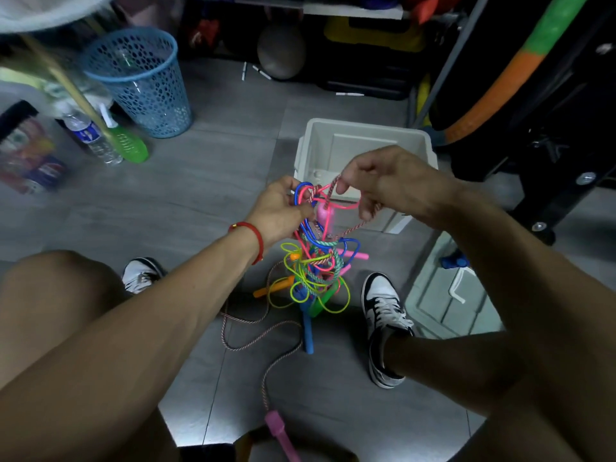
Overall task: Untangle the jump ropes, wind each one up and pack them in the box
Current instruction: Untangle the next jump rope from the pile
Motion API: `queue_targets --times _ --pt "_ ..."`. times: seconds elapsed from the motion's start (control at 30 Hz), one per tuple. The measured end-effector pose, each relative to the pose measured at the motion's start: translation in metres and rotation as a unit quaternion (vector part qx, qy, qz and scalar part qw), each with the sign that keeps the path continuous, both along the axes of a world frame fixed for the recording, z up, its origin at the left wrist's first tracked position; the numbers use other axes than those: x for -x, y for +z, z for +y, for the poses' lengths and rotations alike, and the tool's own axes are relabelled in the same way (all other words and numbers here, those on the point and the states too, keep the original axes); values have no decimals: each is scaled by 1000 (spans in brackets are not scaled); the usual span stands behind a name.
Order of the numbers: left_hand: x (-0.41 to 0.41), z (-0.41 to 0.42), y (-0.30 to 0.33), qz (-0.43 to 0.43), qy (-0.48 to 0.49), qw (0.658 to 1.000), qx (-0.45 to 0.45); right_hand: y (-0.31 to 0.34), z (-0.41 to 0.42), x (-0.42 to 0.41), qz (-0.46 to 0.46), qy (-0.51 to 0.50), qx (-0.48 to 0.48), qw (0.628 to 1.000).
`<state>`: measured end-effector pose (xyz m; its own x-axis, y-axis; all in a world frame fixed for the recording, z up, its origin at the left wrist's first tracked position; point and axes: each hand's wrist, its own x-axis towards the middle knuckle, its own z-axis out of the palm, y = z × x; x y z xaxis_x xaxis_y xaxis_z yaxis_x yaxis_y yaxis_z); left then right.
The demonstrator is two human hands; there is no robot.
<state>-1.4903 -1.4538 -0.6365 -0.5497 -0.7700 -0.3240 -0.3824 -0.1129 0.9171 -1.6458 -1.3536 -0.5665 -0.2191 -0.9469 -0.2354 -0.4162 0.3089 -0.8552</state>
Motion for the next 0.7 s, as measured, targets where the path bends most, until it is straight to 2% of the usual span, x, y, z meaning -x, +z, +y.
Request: queue_targets --times 0.1,0.2,0.3,0.37,0.47,0.5,0.7 --pt "-2 1 -4 0 4 1000 -18 7 0 1 -37 -14 30 999" --pt "-2 2 -4 24 19 999 -45 10 3 1 -19 -4 7 1000" --pt "-3 5 -3 47 35 997 -54 8 3 -5 -42 -7 0 999" --pt "-1 7 -4 57 56 995 -56 7 2 -8 -88 -18 13 996" --pt "1 6 -6 36 77 995 -48 7 -3 -6 -264 -58 12 963" --pt "1 5 -6 26 77 996 -46 7 -3 -5 -295 -72 11 953" --pt "-4 2 -5 19 51 994 -93 7 -4 -3 -314 -167 64 932"
